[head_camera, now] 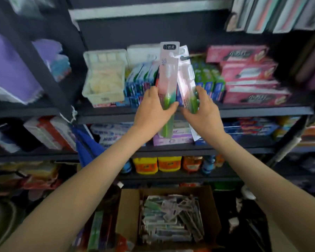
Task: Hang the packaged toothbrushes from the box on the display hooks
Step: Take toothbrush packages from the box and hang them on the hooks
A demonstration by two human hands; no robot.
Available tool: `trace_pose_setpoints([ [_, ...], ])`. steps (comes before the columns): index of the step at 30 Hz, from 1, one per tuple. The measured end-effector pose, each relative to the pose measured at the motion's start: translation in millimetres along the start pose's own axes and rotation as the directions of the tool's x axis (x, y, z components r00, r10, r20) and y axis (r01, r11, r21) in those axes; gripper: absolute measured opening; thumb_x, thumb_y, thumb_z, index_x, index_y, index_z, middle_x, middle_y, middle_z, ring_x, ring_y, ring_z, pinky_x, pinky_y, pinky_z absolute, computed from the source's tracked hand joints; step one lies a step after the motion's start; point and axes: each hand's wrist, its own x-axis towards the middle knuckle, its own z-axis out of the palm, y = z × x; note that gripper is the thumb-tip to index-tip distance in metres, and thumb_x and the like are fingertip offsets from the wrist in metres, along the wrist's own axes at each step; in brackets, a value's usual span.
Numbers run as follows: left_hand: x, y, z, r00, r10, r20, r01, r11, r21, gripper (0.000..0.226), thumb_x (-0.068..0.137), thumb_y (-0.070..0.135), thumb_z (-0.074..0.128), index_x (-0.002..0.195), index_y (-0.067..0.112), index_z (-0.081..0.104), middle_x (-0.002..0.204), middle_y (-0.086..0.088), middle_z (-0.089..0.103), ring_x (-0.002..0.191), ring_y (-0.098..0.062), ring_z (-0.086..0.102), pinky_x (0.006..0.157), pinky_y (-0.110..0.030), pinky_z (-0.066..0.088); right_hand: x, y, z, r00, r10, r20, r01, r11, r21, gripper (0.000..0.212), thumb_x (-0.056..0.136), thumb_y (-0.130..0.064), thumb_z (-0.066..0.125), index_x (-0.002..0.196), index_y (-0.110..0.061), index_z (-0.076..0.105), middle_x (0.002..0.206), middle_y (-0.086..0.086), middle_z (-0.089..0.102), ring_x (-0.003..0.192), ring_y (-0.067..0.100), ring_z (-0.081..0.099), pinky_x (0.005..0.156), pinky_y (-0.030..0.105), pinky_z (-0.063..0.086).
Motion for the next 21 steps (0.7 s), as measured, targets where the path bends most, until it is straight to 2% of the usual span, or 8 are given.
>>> trace_pose_setpoints([
  [4, 29, 53, -6, 0.993, 0.065, -0.099, -0.071, 0.996, -0.059, 0.048, 0.086, 0.046, 0.065, 0.116, 0.013, 0.047, 0.113, -0.002, 0.053, 0.098, -0.015, 0.051, 0.076, -0.026, 0.038, 42, -1, -50, 0.994, -0.059, -0.092, 0.059, 0.998, -0.002, 0.068, 0.086, -0.028, 0.067, 0.142, -0.009, 0.034, 0.133, 0.009, 0.05, 0.116, 0.025, 0.051, 0.087, 0.03, 0.041],
  [7, 51, 93, -6, 0.978, 0.085, -0.189, -0.101, 0.992, -0.074, 0.045, 0.086, 0.046, 0.065, 0.112, 0.014, 0.047, 0.107, -0.001, 0.053, 0.092, -0.017, 0.052, 0.073, -0.032, 0.044, 69, 2, -92, 0.981, -0.124, -0.147, 0.124, 0.992, -0.011, 0.074, 0.088, -0.026, 0.065, 0.148, -0.011, 0.024, 0.144, 0.008, 0.042, 0.125, 0.024, 0.046, 0.092, 0.028, 0.038],
  [9, 66, 118, -5, 0.967, 0.093, -0.236, -0.11, 0.992, -0.062, 0.045, 0.086, 0.047, 0.064, 0.112, 0.015, 0.047, 0.106, -0.001, 0.054, 0.089, -0.018, 0.053, 0.073, -0.036, 0.048, 87, 6, -120, 0.971, -0.167, -0.173, 0.164, 0.986, -0.031, 0.078, 0.09, -0.024, 0.062, 0.152, -0.016, 0.015, 0.149, 0.007, 0.037, 0.122, 0.022, 0.047, 0.085, 0.026, 0.039],
  [12, 89, 148, -3, 0.952, 0.092, -0.291, -0.113, 0.992, -0.056, 0.042, 0.087, 0.046, 0.063, 0.109, 0.015, 0.047, 0.104, 0.0, 0.053, 0.088, -0.016, 0.052, 0.071, -0.035, 0.046, 111, 16, -157, 0.943, -0.26, -0.206, 0.239, 0.963, -0.12, 0.084, 0.091, -0.023, 0.061, 0.154, -0.025, 0.006, 0.141, 0.01, 0.044, 0.08, 0.022, 0.06, 0.057, 0.029, 0.04],
  [13, 96, 155, -3, 0.947, 0.088, -0.308, -0.113, 0.991, -0.065, 0.04, 0.087, 0.046, 0.063, 0.108, 0.016, 0.046, 0.103, 0.0, 0.053, 0.088, -0.016, 0.051, 0.07, -0.033, 0.043, 120, 19, -167, 0.936, -0.284, -0.209, 0.255, 0.955, -0.153, 0.084, 0.091, -0.025, 0.06, 0.154, -0.028, 0.004, 0.141, 0.01, 0.043, 0.078, 0.023, 0.06, 0.055, 0.029, 0.037],
  [16, 114, 172, -6, 0.93, 0.063, -0.363, -0.099, 0.992, -0.082, 0.036, 0.088, 0.044, 0.063, 0.104, 0.018, 0.044, 0.1, 0.002, 0.053, 0.085, -0.014, 0.047, 0.068, -0.027, 0.034, 146, 28, -195, 0.94, -0.287, -0.186, 0.244, 0.944, -0.222, 0.082, 0.094, -0.028, 0.058, 0.153, -0.033, 0.001, 0.143, 0.011, 0.039, 0.094, 0.032, 0.059, 0.06, 0.031, 0.036],
  [19, 131, 183, -7, 0.923, 0.031, -0.383, -0.056, 0.997, -0.056, 0.037, 0.088, 0.043, 0.062, 0.107, 0.017, 0.043, 0.1, 0.002, 0.051, 0.086, -0.013, 0.043, 0.069, -0.028, 0.033, 174, 36, -212, 0.949, -0.269, -0.166, 0.217, 0.936, -0.277, 0.08, 0.094, -0.029, 0.056, 0.152, -0.036, 0.001, 0.131, 0.013, 0.044, 0.083, 0.03, 0.056, 0.055, 0.032, 0.038],
  [21, 143, 189, -6, 0.924, 0.019, -0.382, -0.032, 0.999, -0.028, 0.04, 0.088, 0.044, 0.062, 0.109, 0.014, 0.045, 0.1, 0.001, 0.049, 0.086, -0.015, 0.042, 0.069, -0.03, 0.035, 191, 41, -219, 0.953, -0.259, -0.159, 0.194, 0.92, -0.34, 0.081, 0.094, -0.029, 0.055, 0.153, -0.035, 0.0, 0.126, 0.01, 0.045, 0.085, 0.029, 0.055, 0.057, 0.034, 0.042],
])
